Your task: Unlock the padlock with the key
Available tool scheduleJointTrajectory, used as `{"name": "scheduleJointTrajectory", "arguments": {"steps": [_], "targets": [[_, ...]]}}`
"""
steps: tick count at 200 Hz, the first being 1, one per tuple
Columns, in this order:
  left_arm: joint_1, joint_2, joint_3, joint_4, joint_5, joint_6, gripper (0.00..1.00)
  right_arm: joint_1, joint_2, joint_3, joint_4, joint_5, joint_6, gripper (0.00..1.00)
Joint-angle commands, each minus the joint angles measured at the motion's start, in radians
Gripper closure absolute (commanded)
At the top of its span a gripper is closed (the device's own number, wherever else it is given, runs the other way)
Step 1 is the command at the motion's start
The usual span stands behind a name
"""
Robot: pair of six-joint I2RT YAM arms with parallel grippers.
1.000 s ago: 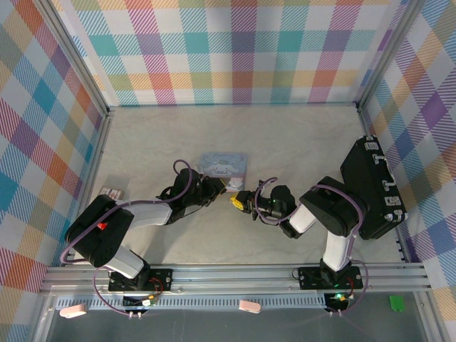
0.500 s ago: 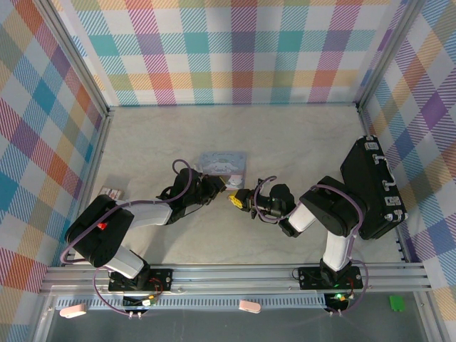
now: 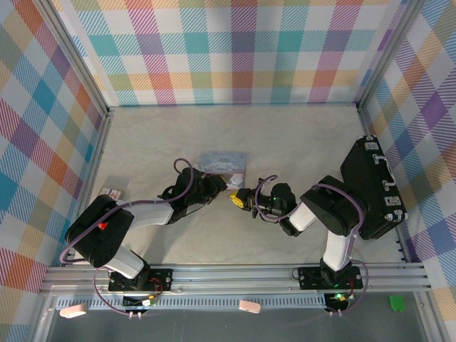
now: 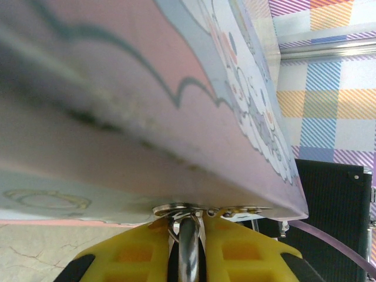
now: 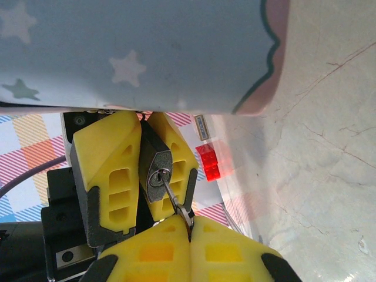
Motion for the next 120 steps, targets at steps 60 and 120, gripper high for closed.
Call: {"name": "scheduleJointTrajectory", "arguments": {"steps": [60, 120], "targets": [[-0.091, -0.008, 0.06, 0.086, 0.158, 0.001, 1.0, 0.004, -0.018, 0.038, 0.038, 0.007, -0.002, 1.0], [-0.111, 0.014, 0.074, 0.091, 0.173, 0.006, 0.99, 0.001, -0.013, 0.053, 0.038, 0.01, 0.002, 1.0]]}}
